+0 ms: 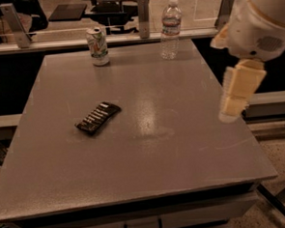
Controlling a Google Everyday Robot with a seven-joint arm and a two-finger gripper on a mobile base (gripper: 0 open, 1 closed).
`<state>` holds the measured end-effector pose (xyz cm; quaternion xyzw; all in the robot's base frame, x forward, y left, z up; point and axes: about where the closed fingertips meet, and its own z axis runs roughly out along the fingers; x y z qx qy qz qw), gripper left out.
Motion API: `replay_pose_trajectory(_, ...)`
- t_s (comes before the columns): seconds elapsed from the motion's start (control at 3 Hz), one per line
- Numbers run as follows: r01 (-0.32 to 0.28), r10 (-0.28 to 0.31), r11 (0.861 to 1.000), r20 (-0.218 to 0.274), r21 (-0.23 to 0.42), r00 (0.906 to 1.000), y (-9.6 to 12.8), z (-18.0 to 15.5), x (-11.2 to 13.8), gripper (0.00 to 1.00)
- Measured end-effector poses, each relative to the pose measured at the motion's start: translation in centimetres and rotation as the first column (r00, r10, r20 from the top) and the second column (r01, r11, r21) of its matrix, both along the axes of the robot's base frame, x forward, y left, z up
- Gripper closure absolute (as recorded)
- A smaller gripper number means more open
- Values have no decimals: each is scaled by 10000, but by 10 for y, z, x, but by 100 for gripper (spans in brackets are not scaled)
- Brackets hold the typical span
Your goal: Move rxbar chocolate near water bottle
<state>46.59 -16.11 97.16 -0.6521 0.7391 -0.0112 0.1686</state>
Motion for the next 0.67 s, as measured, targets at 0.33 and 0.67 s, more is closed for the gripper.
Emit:
replay_pose_trajectory(0.33, -1354, 1355, 9905, -18, 242, 9908, 58, -12, 30, 0)
replay_pose_trajectory(0.67, -2201, 2203, 9749, -12, 322, 9754, 92, -19, 45, 0)
